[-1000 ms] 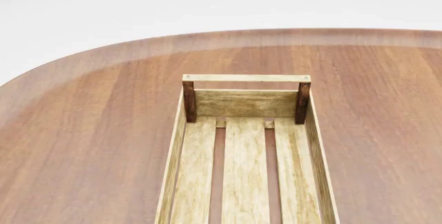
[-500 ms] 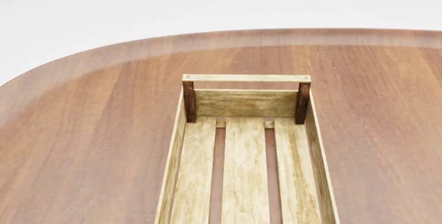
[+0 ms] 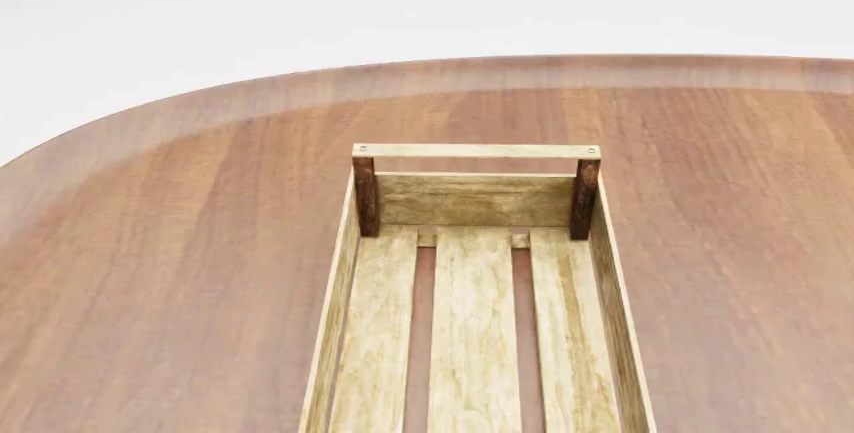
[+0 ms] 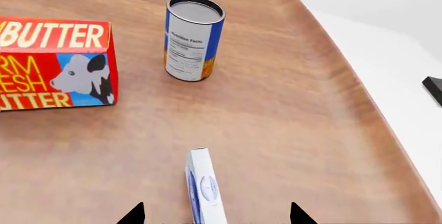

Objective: Pick up the cream cheese and put it in the tray.

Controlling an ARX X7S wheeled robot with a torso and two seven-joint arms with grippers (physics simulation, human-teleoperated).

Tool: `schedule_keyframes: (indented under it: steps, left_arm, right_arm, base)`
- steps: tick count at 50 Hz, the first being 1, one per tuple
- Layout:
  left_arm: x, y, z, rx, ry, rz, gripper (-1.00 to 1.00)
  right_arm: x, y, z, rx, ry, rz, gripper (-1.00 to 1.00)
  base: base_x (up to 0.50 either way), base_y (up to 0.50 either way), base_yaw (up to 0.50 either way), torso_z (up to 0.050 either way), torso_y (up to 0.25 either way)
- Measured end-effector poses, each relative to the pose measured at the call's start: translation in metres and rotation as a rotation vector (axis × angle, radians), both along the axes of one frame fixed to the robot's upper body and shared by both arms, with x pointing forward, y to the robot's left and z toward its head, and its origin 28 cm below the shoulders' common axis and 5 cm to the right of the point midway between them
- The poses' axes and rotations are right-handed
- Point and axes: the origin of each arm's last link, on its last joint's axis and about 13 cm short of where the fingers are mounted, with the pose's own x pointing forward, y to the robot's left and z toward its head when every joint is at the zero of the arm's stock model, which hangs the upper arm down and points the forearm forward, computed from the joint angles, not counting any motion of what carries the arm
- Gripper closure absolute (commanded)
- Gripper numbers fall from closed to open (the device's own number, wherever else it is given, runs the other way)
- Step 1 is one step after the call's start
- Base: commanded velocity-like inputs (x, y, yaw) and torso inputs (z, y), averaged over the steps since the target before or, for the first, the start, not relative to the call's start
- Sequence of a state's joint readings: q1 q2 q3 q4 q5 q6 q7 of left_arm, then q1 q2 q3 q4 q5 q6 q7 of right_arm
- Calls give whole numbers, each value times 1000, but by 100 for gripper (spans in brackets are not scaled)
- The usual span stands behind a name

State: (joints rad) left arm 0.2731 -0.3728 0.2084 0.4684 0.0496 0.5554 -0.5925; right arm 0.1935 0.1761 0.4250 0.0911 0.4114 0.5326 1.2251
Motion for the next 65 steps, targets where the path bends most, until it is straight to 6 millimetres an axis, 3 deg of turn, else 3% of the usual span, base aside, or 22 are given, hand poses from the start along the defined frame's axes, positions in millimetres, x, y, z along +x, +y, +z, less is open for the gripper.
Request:
schedule_keyframes:
  steps: [65]
  left_arm:
    - [1, -1, 0, 6, 4, 11, -100]
  right_arm:
    - [2, -19, -17, 62, 15, -30, -100]
  base:
    - [0, 0, 0, 0, 0]
